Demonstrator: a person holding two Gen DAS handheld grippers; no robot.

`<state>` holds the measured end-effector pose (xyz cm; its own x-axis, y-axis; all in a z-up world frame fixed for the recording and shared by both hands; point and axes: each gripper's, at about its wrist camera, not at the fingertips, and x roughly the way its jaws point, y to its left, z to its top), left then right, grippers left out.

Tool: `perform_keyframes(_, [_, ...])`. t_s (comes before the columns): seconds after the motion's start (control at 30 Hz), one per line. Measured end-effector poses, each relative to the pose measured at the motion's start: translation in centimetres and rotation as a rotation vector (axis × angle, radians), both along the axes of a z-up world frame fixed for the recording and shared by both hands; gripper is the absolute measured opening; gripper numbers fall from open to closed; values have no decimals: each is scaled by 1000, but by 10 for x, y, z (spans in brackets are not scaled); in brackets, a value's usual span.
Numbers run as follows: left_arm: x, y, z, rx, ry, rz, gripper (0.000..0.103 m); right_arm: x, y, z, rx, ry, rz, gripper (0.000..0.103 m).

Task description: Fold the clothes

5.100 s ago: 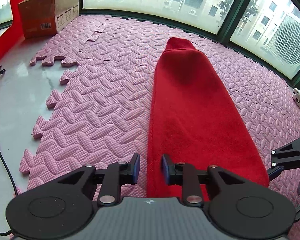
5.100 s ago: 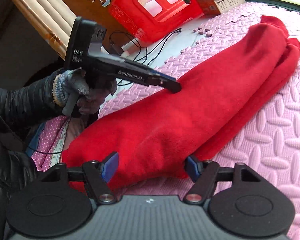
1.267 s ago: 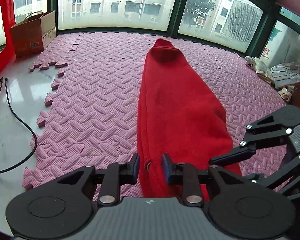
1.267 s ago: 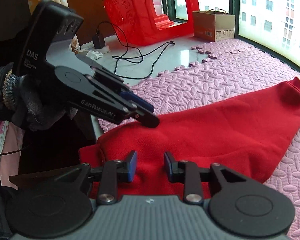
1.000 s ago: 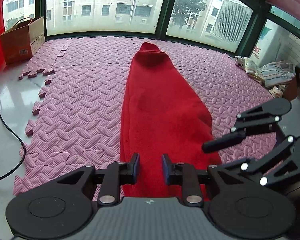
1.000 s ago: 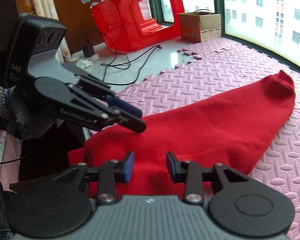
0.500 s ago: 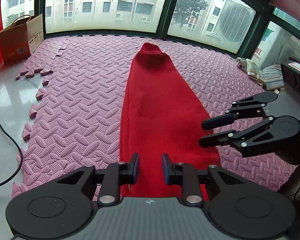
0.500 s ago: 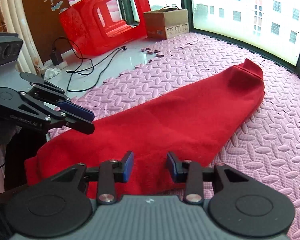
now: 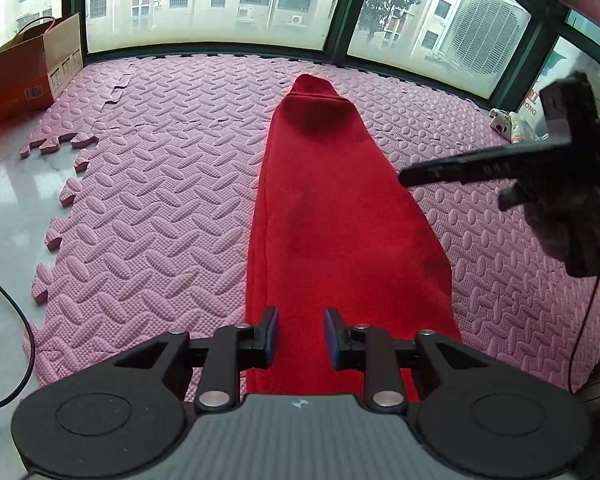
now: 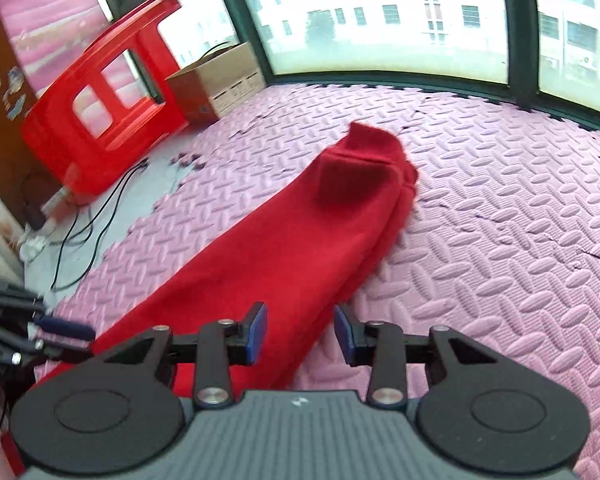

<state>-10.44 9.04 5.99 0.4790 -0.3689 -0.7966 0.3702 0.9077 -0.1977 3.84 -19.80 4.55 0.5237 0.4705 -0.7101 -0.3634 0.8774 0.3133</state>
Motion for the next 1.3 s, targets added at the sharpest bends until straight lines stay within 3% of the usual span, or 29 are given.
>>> perform_keyframes(0.2, [16, -8, -3, 19, 10, -2, 28, 70, -13, -20, 62, 33, -125, 39])
perform_keyframes(0.43, [27, -11, -5, 29, 19, -12, 28, 102, -12, -43, 82, 73, -166, 42])
perform_keyframes(0.63, [35, -13, -9, 35, 30, -12, 28, 106, -11, -48, 149, 81, -185, 40])
perform_keyframes(0.77, [40, -14, -9, 39, 34, -15, 28, 105, -16, -52, 210, 80, -222, 19])
perform_keyframes(0.83, [43, -16, -8, 39, 30, -19, 28, 102, -22, -50, 236, 80, -244, 14])
perform_keyframes(1.0, [58, -27, -3, 48, 6, -42, 28, 91, -43, -39, 230, 43, -308, 12])
perform_keyframes(1.17, [77, -49, 7, 55, -32, -71, 28, 71, -101, -23, 209, -10, -463, 12])
perform_keyframes(1.3, [90, -74, 11, 49, -32, -100, 28, 48, -139, -34, 189, 17, -563, 12])
